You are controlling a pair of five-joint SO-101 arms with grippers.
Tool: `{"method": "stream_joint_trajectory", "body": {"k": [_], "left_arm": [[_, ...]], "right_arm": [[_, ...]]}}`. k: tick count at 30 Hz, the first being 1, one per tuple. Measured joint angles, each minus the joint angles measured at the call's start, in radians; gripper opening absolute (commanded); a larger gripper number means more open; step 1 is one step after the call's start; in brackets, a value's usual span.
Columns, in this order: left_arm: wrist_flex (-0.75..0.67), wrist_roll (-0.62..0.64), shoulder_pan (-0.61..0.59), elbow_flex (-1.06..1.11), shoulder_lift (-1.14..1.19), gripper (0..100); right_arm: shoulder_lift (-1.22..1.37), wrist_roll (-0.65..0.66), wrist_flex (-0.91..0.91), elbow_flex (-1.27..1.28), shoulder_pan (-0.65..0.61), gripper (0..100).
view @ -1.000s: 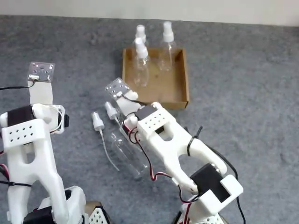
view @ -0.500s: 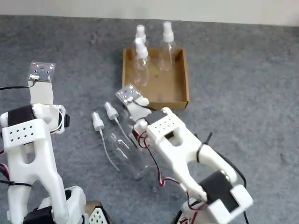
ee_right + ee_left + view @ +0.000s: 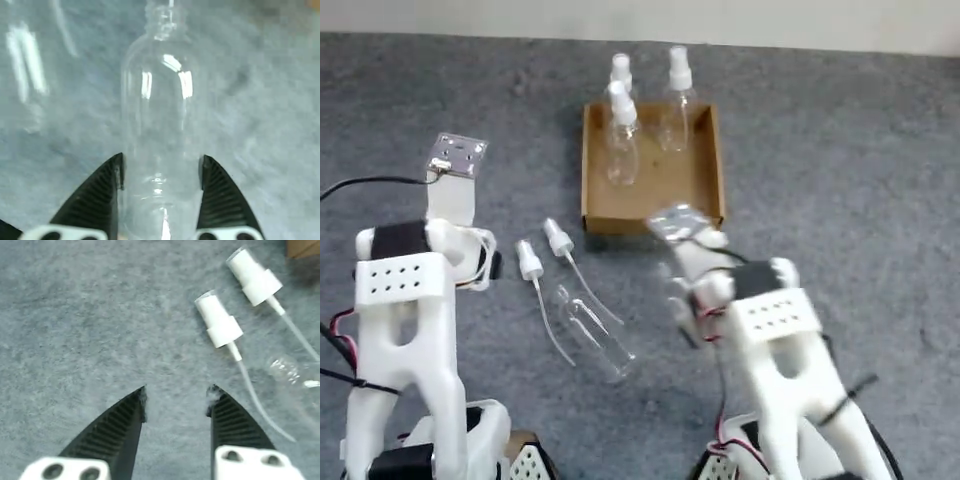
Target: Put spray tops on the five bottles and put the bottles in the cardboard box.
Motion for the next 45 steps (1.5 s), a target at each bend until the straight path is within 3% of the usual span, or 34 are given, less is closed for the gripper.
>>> {"method": "stream_joint_trajectory", "body": {"k": [9, 15, 22, 29, 35, 41, 45], "left_arm": [[-0.009, 0.107, 0.155, 0.0, 0.0, 15], [-0.068, 0.184, 0.198, 0.0, 0.011, 15], [-0.19, 0.29, 0.203, -0.046, 0.272, 15], [-0.207, 0.35, 0.187, -0.209, 0.539, 15], [-0.219, 0.35, 0.149, -0.242, 0.644, 15], [-0.226, 0.35, 0.149, -0.264, 0.707, 9], [-0.226, 0.35, 0.149, -0.278, 0.724, 4]], "right_arm": [[-0.097, 0.351, -0.014, 0.052, 0.534, 3.4], [-0.098, 0.387, -0.192, 0.123, 0.73, 3.4], [-0.075, 0.373, -0.245, 0.133, 0.776, 3.4], [0.285, 0.253, -0.279, -0.057, 0.787, 3.4], [0.615, 0.187, -0.279, -0.299, 0.812, 3.8], [0.678, 0.178, -0.279, -0.362, 0.813, 4.5], [0.681, 0.178, -0.279, -0.365, 0.813, 13.0]]}}
